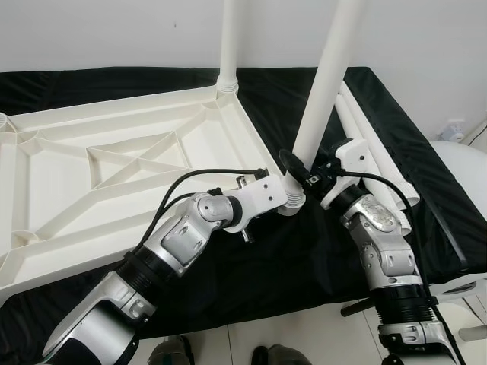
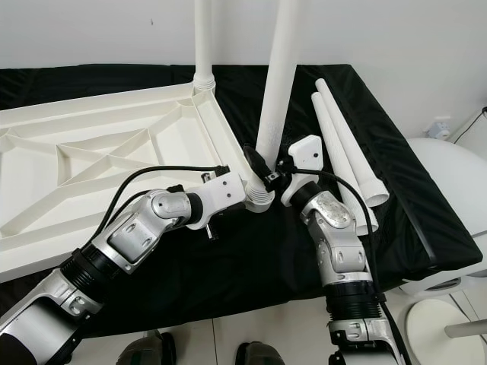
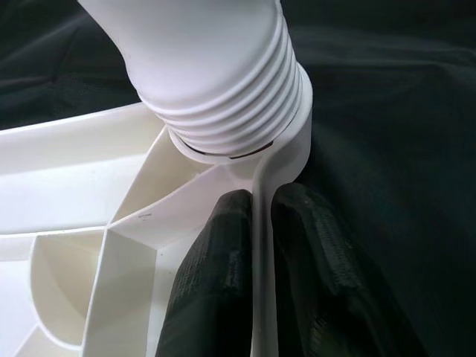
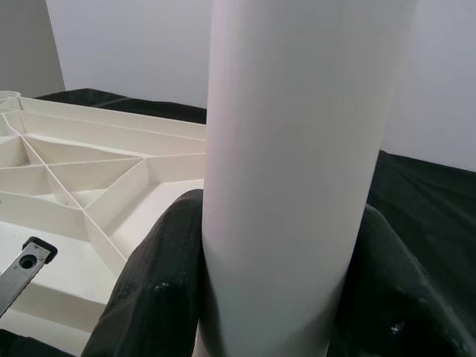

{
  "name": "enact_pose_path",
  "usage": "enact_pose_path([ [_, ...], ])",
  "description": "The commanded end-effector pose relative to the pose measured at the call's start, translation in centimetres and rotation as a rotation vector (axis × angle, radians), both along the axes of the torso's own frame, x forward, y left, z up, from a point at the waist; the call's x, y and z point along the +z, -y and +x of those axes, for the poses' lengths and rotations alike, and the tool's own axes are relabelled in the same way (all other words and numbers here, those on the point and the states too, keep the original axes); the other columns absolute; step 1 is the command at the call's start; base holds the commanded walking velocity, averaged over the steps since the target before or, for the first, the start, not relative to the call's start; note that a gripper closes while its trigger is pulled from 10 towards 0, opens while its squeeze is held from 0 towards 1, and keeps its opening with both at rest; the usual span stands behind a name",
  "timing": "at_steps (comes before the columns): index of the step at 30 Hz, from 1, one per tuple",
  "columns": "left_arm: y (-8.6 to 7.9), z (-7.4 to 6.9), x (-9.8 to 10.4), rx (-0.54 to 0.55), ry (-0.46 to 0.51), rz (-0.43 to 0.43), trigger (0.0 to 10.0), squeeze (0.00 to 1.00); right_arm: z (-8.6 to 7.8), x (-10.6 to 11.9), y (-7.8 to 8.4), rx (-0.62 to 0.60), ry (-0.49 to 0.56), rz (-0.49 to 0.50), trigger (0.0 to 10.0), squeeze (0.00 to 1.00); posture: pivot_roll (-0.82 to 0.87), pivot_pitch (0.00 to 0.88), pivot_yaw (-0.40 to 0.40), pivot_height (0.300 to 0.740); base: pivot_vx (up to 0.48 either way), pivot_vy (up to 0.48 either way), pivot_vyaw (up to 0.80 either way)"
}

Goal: Building children table

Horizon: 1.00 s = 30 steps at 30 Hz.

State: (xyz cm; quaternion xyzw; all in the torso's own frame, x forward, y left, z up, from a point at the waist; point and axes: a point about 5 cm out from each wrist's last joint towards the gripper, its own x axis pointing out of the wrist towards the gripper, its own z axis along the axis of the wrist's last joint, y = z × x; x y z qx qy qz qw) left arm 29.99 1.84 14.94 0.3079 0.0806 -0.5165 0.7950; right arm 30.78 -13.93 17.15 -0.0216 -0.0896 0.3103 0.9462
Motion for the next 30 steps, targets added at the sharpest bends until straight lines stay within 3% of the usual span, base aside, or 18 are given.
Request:
enact_pose_path([
  [1, 0.4, -0.3, 0.3, -0.044, -0.007, 0.010, 10.0, 0.00, -0.9, -4.5, -1.2, 0.047, -0.197, -0.066, 10.0, 0.00, 0.02, 0.092, -0.027, 0.740, 0.000, 0.000, 0.00],
  [12, 0.2, -0.3, 0.3, -0.038, -0.007, 0.011, 10.0, 0.00, -1.8, -6.2, 0.6, -0.014, -0.255, -0.059, 10.0, 0.00, 0.02, 0.100, -0.024, 0.740, 0.000, 0.000, 0.00],
  [16, 0.1, -0.3, 0.4, -0.040, -0.007, 0.011, 10.0, 0.00, -2.0, -6.5, 1.0, -0.065, -0.283, -0.012, 10.0, 0.00, 0.01, 0.101, -0.024, 0.740, 0.000, 0.000, 0.00],
  [30, 0.3, -0.4, 0.5, -0.043, -0.008, 0.008, 10.0, 0.00, -1.8, -6.2, 0.4, -0.153, -0.254, -0.018, 10.0, 0.00, 0.01, 0.105, -0.029, 0.740, 0.000, 0.000, 0.00],
])
